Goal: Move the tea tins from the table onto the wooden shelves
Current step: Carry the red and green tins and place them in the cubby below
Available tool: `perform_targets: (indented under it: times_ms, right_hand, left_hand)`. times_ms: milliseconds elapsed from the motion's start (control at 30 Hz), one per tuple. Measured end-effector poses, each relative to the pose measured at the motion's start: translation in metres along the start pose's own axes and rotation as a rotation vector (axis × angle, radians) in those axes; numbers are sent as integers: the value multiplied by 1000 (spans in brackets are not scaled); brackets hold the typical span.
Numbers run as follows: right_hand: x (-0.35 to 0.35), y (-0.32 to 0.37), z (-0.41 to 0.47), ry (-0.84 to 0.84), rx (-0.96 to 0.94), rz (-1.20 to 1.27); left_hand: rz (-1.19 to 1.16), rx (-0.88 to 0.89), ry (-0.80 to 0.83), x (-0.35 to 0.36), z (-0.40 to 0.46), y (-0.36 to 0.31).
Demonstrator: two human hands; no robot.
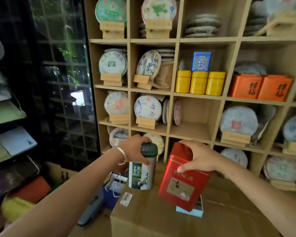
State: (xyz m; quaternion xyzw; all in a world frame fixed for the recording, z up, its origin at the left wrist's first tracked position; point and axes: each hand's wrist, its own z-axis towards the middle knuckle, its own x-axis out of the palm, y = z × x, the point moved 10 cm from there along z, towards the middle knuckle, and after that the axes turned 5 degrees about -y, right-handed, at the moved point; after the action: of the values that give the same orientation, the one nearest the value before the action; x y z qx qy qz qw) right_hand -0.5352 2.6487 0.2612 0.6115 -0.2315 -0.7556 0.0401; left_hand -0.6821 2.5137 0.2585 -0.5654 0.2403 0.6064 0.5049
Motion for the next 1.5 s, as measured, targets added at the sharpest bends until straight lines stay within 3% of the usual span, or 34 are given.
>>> perform_targets:
  times_ms: [333,700,1000,1500]
  right_hand:
    - [-31,-56,129,4,55,-143]
    - [-84,-148,155,-89,300,-151]
    - [-95,-194,154,-37,301,-139]
    - [-76,-226,188,-14,245,-70]
  left_hand:
    - [-39,83,-42,-6,140,42]
    - [-163,331,34,31,286,-8]
    - [-147,342,44,66,351,-55]
    - [23,214,79,88,409,-37]
